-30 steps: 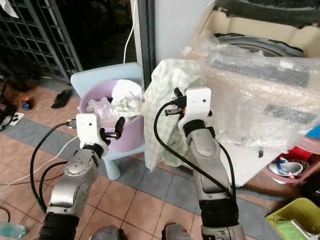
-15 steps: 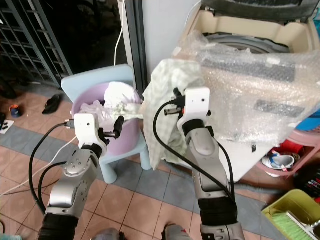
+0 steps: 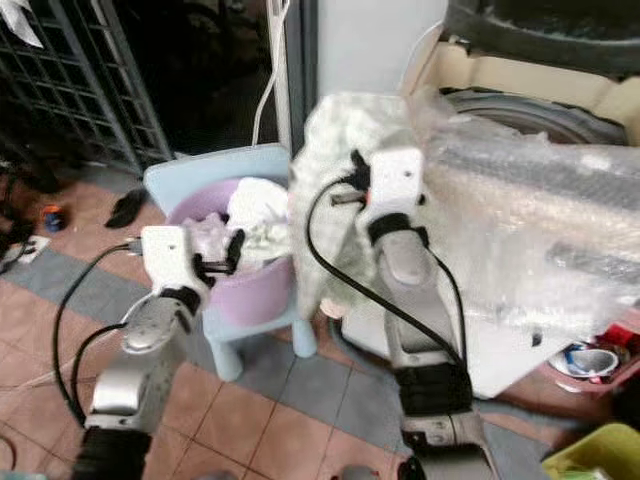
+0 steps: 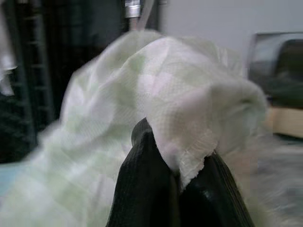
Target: Clothes washing
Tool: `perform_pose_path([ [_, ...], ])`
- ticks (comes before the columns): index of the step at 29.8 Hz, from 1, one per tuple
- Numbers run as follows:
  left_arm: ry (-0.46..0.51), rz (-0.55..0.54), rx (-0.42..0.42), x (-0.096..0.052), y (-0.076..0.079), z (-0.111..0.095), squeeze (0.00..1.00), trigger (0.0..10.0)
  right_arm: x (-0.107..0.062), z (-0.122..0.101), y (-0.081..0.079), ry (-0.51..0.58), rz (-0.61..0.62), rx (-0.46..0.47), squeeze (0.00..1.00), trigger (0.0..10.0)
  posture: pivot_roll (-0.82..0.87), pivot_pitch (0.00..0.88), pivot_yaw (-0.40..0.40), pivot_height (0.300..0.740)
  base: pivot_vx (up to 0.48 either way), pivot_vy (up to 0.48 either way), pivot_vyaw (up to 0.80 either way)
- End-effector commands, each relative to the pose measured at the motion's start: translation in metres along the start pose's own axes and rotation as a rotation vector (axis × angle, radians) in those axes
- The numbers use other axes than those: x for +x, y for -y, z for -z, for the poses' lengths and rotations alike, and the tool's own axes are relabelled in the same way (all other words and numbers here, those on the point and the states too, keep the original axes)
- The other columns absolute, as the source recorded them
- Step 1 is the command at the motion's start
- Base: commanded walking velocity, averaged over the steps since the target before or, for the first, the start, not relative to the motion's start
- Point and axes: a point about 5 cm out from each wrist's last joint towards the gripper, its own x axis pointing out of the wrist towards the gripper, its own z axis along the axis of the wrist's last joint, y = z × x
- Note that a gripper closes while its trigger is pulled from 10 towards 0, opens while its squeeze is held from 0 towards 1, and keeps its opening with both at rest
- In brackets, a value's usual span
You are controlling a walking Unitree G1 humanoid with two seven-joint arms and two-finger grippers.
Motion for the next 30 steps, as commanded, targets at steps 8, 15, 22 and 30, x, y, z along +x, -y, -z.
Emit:
perform_pose_path([
  [8, -0.013, 0.012, -0.013, 0.001, 0.010, 0.001, 0.00, 10.0, 0.028, -0.030, 0.051, 0.100, 0.155, -0.067, 0.00, 10.0, -0.04, 0.032, 0.058, 0.740, 0.000, 0.000, -0.80],
  [15, -0.002, 0.013, -0.011, 0.000, 0.009, 0.001, 0.00, 10.0, 0.036, -0.030, 0.061, 0.097, 0.167, -0.097, 0.00, 10.0, -0.04, 0.034, 0.056, 0.740, 0.000, 0.000, -0.80],
  [22, 0.011, 0.019, -0.018, 0.000, 0.010, -0.001, 0.00, 10.0, 0.042, -0.035, 0.064, 0.114, 0.141, -0.123, 0.00, 10.0, -0.04, 0.032, 0.056, 0.740, 0.000, 0.000, -0.80],
  [30, -0.012, -0.035, -0.008, -0.002, 0.004, 0.001, 0.00, 10.0, 0.029, -0.017, 0.048, 0.076, 0.032, -0.100, 0.00, 10.0, -0.04, 0.031, 0.056, 0.740, 0.000, 0.000, 0.00],
])
